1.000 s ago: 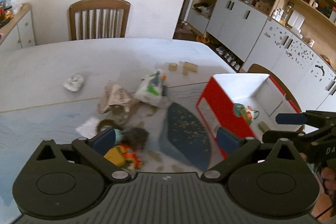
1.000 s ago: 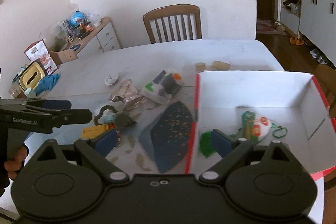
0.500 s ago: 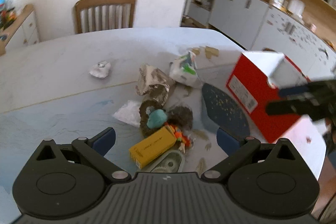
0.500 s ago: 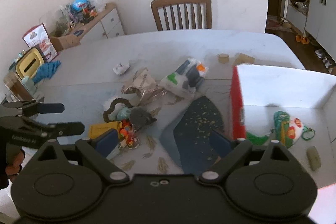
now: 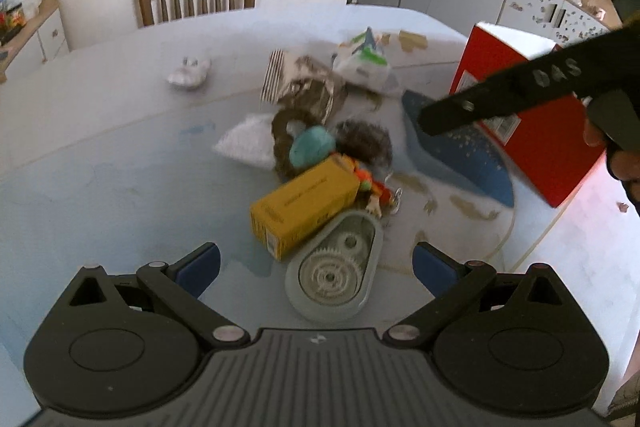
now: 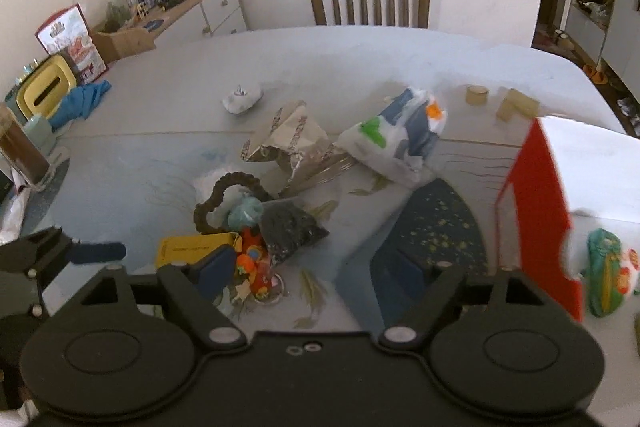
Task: Organize objects
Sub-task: 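Grasp the white tape dispenser with the left tool while the right grasps the black mesh bag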
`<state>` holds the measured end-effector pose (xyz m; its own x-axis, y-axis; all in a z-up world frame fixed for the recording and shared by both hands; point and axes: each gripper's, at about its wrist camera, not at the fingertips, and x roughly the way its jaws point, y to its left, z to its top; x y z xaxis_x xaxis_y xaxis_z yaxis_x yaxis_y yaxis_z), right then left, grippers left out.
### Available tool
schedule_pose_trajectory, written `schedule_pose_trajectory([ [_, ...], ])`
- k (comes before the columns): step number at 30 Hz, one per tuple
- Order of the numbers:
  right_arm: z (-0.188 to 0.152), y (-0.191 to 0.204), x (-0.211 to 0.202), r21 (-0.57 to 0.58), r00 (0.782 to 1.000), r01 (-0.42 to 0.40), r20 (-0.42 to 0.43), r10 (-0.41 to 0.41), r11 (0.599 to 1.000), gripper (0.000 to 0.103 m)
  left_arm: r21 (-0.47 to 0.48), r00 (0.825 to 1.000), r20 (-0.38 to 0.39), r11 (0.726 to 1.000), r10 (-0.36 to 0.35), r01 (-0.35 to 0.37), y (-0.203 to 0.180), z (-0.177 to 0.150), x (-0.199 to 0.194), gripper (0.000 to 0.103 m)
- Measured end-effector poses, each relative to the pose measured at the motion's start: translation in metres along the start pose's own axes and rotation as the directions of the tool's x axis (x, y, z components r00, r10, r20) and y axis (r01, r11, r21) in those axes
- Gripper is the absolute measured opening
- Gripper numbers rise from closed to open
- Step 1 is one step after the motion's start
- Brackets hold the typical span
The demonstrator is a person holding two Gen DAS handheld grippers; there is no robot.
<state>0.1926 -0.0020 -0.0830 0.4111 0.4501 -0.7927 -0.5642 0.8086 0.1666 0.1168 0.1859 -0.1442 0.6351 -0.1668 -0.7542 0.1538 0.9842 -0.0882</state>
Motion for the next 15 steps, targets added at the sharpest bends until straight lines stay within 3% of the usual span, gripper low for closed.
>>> schedule_pose_trajectory([
  [10,0.015,0.001,0.043,-0.008,0.997,-0.022,-0.071,0.021,1.000,0.070,-0.018,1.000,-0.020,1.000,-0.001,0.001,0.002,-0.009,0.012,0.102],
  [15,0.017,0.006,0.052,-0.039,0.995,-0.045,-0.090,0.041,0.998,0.060,-0.020,1.000,-0.012,1.000,-0.009,0.009,0.002,-0.011,0.014,0.101],
])
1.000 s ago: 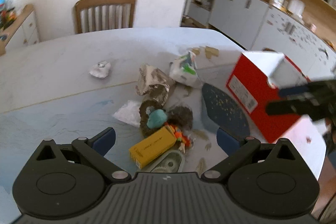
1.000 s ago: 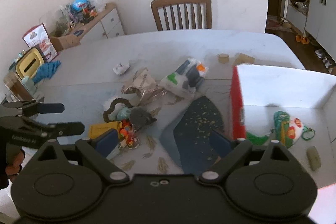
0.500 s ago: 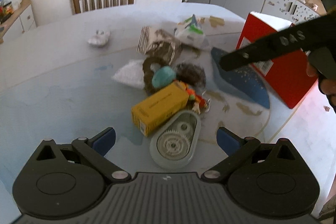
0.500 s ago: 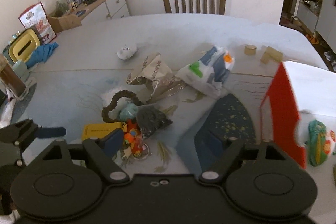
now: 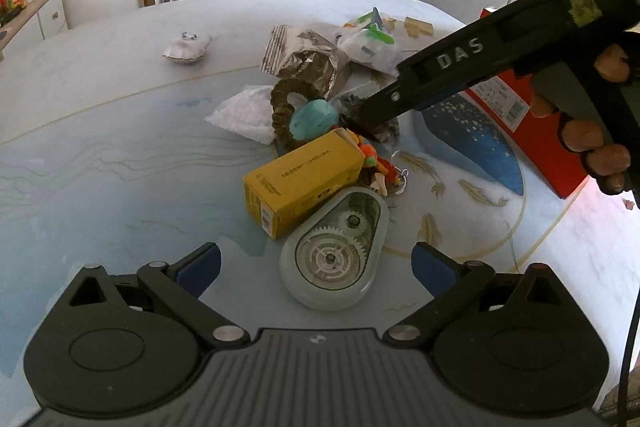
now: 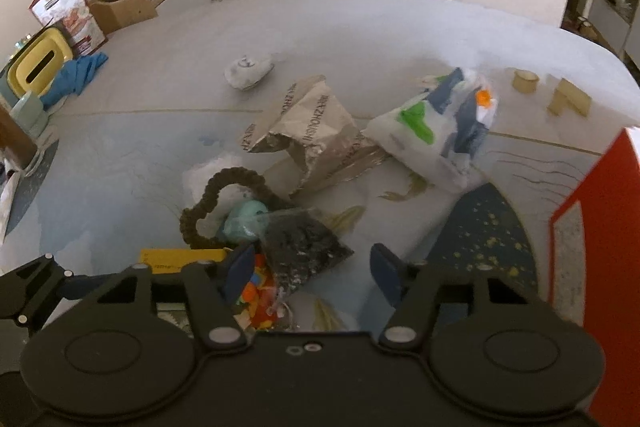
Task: Organize objects
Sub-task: 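Grasp the white tape dispenser with the left tool while the right grasps the black mesh bag, then carry the tape dispenser and mesh bag with both tools into the box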
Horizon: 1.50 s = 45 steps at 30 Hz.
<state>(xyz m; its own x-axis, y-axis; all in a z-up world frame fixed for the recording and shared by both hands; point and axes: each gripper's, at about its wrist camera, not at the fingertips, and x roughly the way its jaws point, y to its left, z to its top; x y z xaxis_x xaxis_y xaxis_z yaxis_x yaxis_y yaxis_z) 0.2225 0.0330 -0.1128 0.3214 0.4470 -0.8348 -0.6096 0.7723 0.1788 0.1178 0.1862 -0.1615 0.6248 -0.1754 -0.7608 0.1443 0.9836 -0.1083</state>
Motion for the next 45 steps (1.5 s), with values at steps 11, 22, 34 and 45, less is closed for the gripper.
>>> schedule_pose_trajectory([
  [11,0.003,-0.003,0.008,0.008,1.000,-0.023,0.004,0.023,1.000,0.044,0.002,1.000,-0.015,1.000,-0.022,0.022,-0.006,0.001,0.000,0.072],
  [22,-0.003,-0.004,-0.009,0.032,0.998,0.004,0.064,-0.006,0.999,0.029,0.005,1.000,-0.023,1.000,-0.004,0.004,-0.010,0.002,-0.003,0.053],
  [34,-0.025,-0.012,-0.066,0.124,0.990,0.025,0.136,-0.042,0.992,0.027,-0.029,0.999,0.014,0.999,-0.041,0.041,-0.015,0.007,-0.027,0.053],
  [45,-0.048,-0.027,-0.141,0.184,0.967,0.053,0.237,-0.096,0.982,0.026,0.000,0.992,0.107,0.998,-0.065,0.066,-0.036,0.028,-0.058,0.052],
])
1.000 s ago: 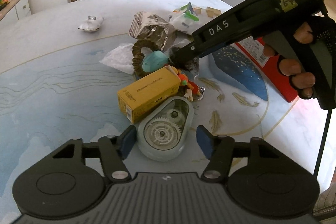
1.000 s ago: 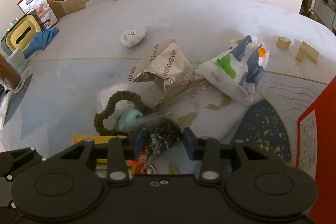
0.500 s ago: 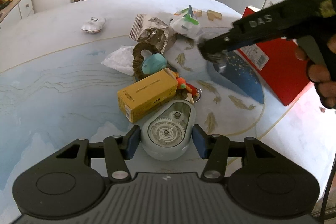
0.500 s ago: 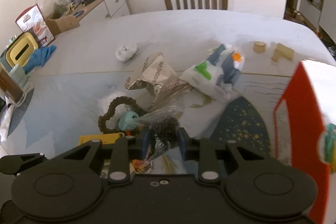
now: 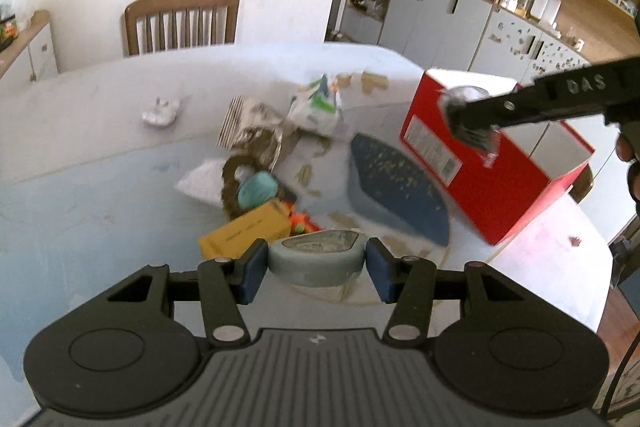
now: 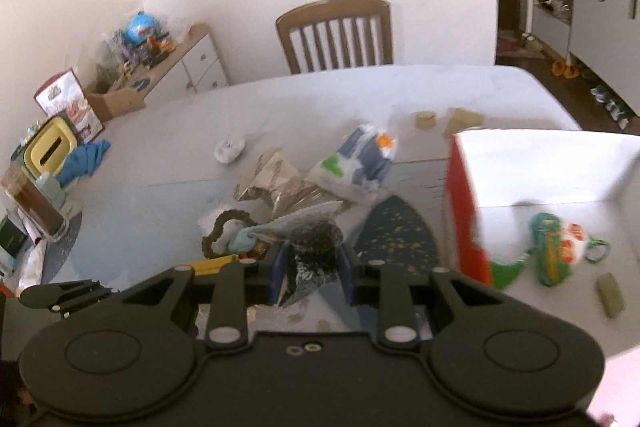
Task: Organize objects
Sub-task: 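Carry the tape dispenser and mesh bag with both tools into the box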
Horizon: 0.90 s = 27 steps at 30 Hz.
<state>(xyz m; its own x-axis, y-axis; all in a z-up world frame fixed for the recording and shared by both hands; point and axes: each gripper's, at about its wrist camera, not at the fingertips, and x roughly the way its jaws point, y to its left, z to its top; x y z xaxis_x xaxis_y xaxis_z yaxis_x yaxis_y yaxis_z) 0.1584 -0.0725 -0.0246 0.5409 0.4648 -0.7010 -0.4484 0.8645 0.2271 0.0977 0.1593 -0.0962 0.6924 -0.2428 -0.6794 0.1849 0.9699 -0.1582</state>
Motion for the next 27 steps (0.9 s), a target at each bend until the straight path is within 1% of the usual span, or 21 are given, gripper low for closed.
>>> schedule_pose_trajectory([
  [3,0.000,-0.013,-0.016,0.022,1.000,0.019,0.018,-0.020,1.000,0.026,0.002,1.000,0.024,1.000,-0.014,0.014,-0.007,0.010,-0.006,0.052],
  [7,0.000,-0.034,-0.035,0.045,0.998,0.047,0.038,-0.049,0.998,0.026,0.024,0.998,0.059,1.000,-0.014,0.013,-0.020,0.024,-0.012,0.052],
  [10,0.000,-0.050,-0.046,0.055,0.997,0.063,0.050,-0.066,0.996,0.027,0.017,0.997,0.070,0.999,-0.028,0.027,-0.028,0.033,-0.013,0.052],
  [16,0.000,-0.094,-0.064,0.083,0.990,0.111,0.075,-0.117,0.990,0.027,0.052,0.994,0.095,0.997,-0.061,0.056,-0.062,0.054,-0.012,0.052],
  [23,0.008,-0.152,-0.078,0.129,0.978,0.159,0.112,-0.173,0.979,0.027,0.098,0.989,0.091,0.989,-0.117,0.108,-0.109,0.077,0.001,0.052],
  [27,0.010,-0.180,-0.077,0.135,0.978,0.172,0.097,-0.186,0.976,0.027,0.117,0.985,0.079,0.983,-0.152,0.142,-0.137,0.089,0.014,0.052],
])
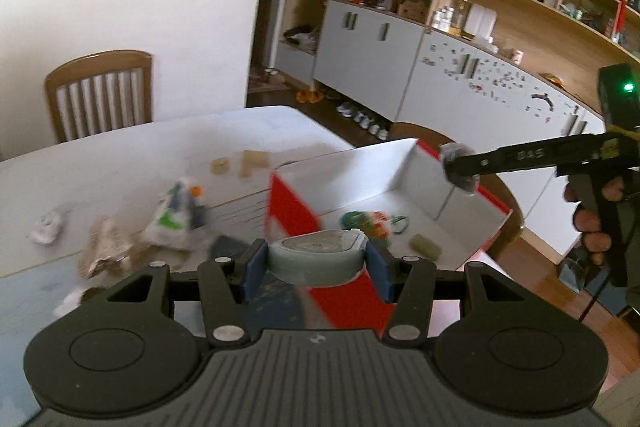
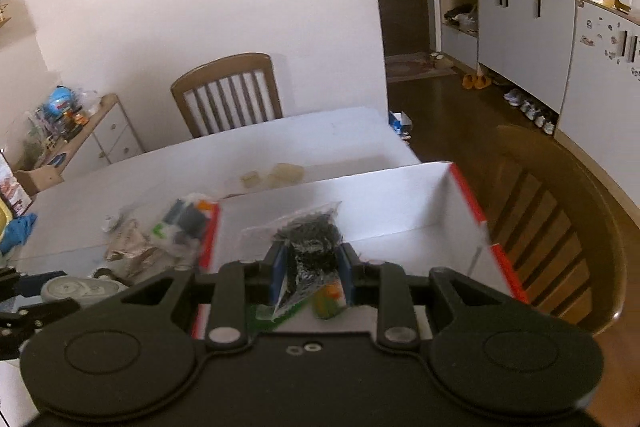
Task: Organize objects
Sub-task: 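Carry the tape dispenser and mesh bag with both tools into the box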
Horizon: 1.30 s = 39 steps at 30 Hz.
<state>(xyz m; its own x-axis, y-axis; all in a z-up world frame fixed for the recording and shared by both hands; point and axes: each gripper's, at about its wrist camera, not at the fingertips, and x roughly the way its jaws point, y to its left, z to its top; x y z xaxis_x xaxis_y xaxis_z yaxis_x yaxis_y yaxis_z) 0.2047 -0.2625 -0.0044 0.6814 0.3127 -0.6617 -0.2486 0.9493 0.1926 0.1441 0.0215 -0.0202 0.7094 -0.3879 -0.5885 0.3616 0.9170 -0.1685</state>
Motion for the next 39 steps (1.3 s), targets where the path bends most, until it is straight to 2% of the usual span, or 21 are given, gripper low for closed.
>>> schedule_pose_trajectory([
  [3,0.002,-0.018,0.006,0.009,1.000,0.001,-0.015,-0.001,1.000,0.027,0.018,0.999,-0.020,0.999,-0.026,0.027,-0.019,0.008,0.018,0.052],
  [10,0.007,-0.051,0.024,0.023,0.999,-0.006,-0.049,0.007,1.000,0.027,0.057,0.991,-0.119,0.996,-0.067,0.074,-0.057,0.011,0.071,0.052],
  [18,0.011,-0.064,0.059,-0.007,0.991,-0.038,-0.131,0.036,0.999,0.027,0.089,0.970,-0.233,0.991,-0.073,0.096,-0.091,0.015,0.135,0.052],
  [24,0.010,-0.069,0.088,-0.028,0.981,-0.037,-0.189,0.031,0.999,0.027,0.053,0.944,-0.327,0.996,-0.048,0.069,-0.097,0.011,0.175,0.053],
  [31,0.004,-0.070,0.110,-0.056,0.972,-0.027,-0.235,0.013,0.998,0.027,0.059,0.933,-0.361,0.997,-0.016,0.040,-0.099,0.015,0.199,0.052],
  [39,0.002,-0.073,0.126,-0.067,0.962,-0.029,-0.274,0.010,0.997,0.027,-0.021,0.914,-0.404,1.000,-0.028,0.021,-0.088,0.011,0.215,0.053],
])
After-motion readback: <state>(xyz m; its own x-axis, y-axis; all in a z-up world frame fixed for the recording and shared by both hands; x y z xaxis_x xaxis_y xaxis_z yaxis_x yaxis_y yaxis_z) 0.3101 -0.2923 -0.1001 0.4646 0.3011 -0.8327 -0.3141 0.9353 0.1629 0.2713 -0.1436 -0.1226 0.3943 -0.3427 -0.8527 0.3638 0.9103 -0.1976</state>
